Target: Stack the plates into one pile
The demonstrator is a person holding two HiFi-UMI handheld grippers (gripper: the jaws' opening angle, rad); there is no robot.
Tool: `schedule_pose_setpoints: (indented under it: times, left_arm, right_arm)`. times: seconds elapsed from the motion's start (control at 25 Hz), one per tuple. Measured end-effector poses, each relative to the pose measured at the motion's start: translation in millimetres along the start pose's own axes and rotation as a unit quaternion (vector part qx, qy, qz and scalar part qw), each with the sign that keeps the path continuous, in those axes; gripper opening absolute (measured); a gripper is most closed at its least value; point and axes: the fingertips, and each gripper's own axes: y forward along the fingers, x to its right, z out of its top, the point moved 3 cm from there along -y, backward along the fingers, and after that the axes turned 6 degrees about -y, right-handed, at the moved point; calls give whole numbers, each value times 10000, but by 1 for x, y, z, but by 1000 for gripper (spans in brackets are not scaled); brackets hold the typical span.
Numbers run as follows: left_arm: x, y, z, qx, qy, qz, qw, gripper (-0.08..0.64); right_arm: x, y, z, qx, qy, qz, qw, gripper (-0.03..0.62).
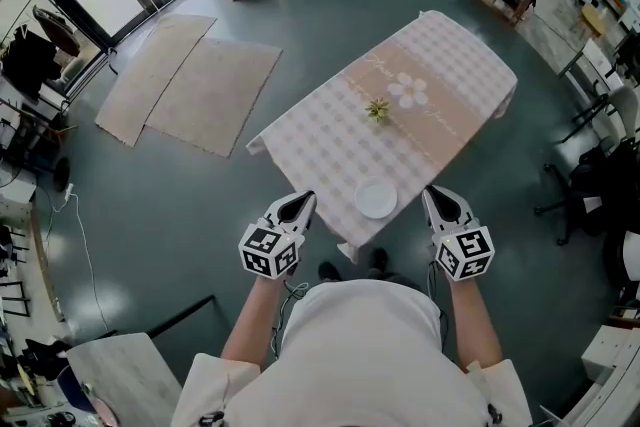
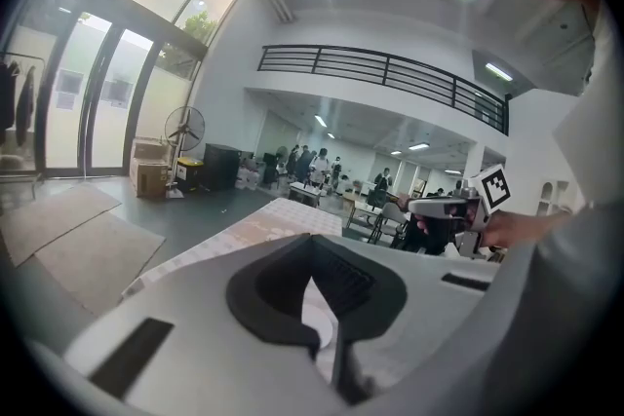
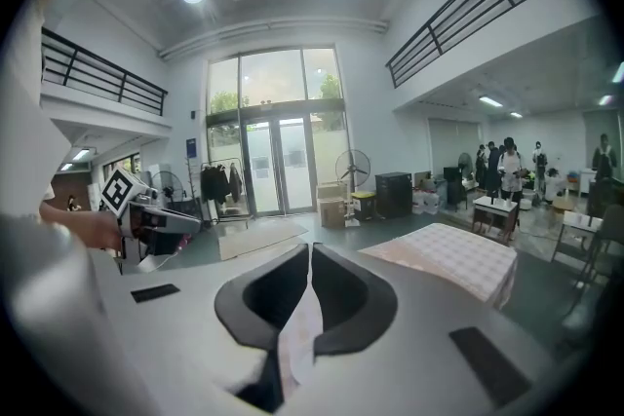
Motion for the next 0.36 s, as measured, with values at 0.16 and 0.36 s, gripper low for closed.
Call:
schedule_pose_setpoints:
  times: [0.16, 0.36]
  left_arm:
    - [-2, -1, 0, 18, -34, 50, 10000, 8]
    - [-2, -3, 0, 46, -5, 55, 10000, 8]
  right_arm:
    - [2, -3, 2, 16, 48, 2, 10000, 37]
    - [3, -4, 3, 34, 56, 2, 10000, 37]
